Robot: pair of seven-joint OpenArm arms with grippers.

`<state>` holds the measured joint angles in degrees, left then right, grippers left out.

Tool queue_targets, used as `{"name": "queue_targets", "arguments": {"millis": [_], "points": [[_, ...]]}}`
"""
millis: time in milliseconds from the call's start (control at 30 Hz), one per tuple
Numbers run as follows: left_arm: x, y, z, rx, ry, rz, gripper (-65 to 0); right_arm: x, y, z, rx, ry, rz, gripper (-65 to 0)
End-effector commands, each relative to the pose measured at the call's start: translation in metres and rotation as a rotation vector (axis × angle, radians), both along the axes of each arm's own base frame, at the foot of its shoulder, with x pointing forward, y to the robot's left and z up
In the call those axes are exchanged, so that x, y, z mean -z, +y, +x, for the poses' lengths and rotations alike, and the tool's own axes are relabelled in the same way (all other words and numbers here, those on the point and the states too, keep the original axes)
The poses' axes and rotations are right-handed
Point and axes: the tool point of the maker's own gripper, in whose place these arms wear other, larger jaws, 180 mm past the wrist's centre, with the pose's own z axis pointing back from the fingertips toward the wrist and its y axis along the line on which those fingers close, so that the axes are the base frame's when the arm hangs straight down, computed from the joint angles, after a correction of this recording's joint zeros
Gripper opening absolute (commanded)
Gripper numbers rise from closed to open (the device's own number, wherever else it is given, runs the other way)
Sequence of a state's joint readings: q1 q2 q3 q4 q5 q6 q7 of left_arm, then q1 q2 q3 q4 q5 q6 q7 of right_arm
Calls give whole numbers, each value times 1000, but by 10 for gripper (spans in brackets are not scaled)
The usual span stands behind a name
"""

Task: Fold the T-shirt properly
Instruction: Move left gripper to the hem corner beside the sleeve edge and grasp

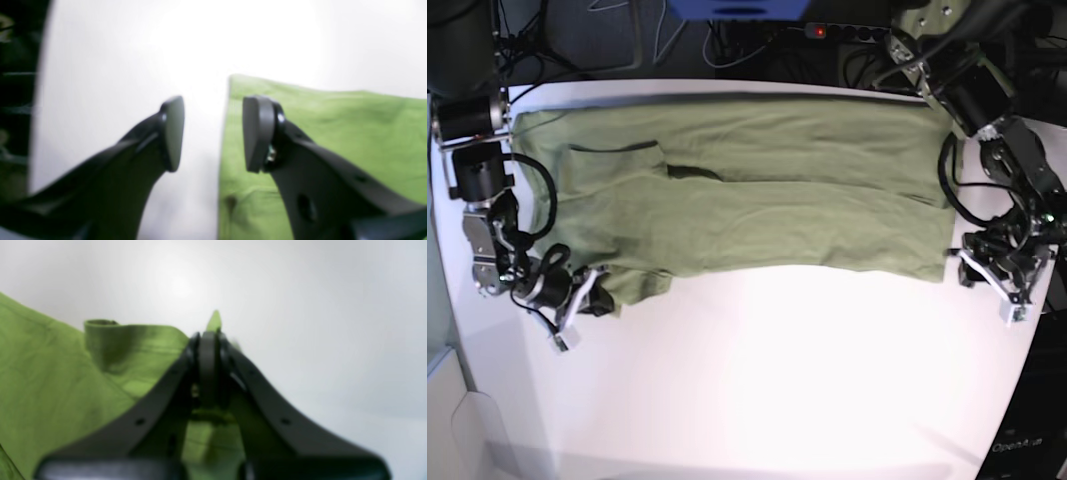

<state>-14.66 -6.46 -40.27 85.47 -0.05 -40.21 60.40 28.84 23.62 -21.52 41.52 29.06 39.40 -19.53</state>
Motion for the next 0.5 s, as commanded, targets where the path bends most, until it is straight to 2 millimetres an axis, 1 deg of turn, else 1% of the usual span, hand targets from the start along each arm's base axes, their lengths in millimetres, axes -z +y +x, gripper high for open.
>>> {"name": "queue_targets", "arguments": {"millis": [0,100,233,300,467], "points": [[-14,1,17,0,-62,-10,-370,-22,-4,17,9,-64,13,-641],[7,-6,26,3,-51,-88,-370,-22,-4,17,9,-64,13,-641],[26,-9,30,1,-39,-145,-371,-22,-6,17,10,-64,11,-641],[32,-12,31,-1,-44,-166,-371,-23,-7,17,11,-64,9,-643],[35,-5,33,-77,-67,-187,-371,-23,-7,17,11,-64,9,-643]]}}
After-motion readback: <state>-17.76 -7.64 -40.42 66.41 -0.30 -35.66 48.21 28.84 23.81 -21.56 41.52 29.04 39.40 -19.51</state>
